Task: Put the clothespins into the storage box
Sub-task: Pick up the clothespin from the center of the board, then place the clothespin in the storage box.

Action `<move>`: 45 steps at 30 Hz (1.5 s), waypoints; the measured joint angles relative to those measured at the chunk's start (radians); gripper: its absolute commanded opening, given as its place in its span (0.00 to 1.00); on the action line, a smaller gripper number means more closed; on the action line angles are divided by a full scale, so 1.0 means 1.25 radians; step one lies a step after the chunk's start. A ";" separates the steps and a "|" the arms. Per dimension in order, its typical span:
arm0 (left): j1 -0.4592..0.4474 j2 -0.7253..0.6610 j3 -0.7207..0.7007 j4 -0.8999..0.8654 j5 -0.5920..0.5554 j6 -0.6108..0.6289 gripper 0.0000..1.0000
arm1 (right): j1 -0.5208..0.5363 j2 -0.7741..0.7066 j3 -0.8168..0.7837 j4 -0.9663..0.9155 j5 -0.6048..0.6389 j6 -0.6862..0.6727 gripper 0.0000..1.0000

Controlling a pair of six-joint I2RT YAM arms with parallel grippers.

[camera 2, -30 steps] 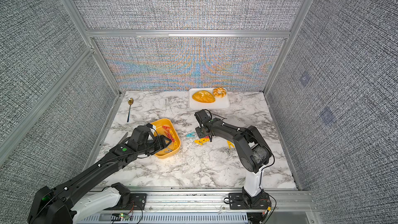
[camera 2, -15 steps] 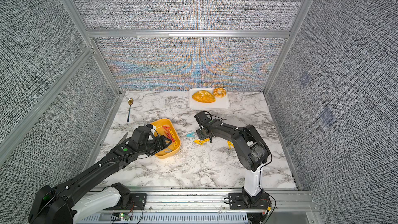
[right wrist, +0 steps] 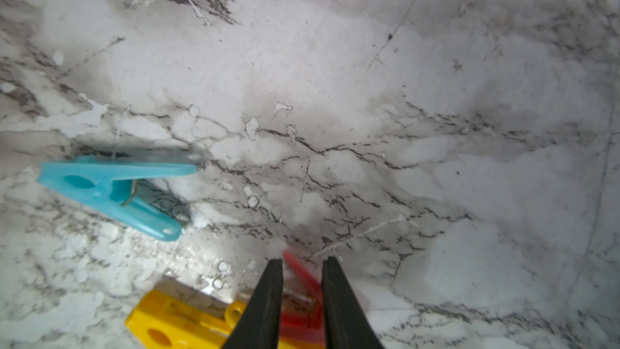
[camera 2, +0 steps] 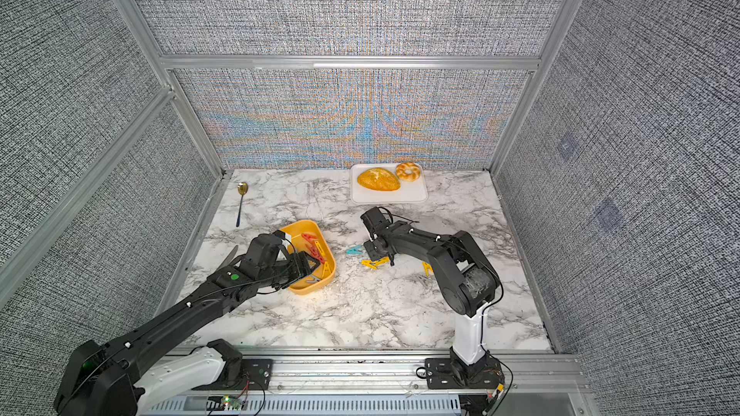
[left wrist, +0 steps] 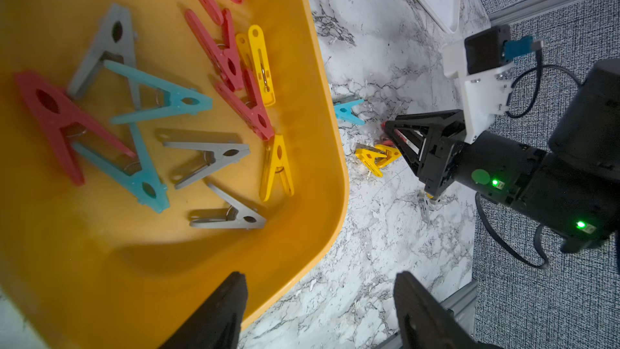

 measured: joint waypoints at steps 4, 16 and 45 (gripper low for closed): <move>0.000 0.003 0.000 0.001 0.000 0.000 0.74 | -0.001 0.023 0.017 -0.004 0.018 -0.001 0.26; 0.000 0.003 0.000 0.005 0.003 0.000 0.74 | -0.017 0.029 0.035 -0.005 0.056 0.004 0.04; 0.095 -0.210 0.023 -0.199 -0.129 0.013 0.78 | 0.172 0.063 0.405 -0.025 -0.277 0.154 0.23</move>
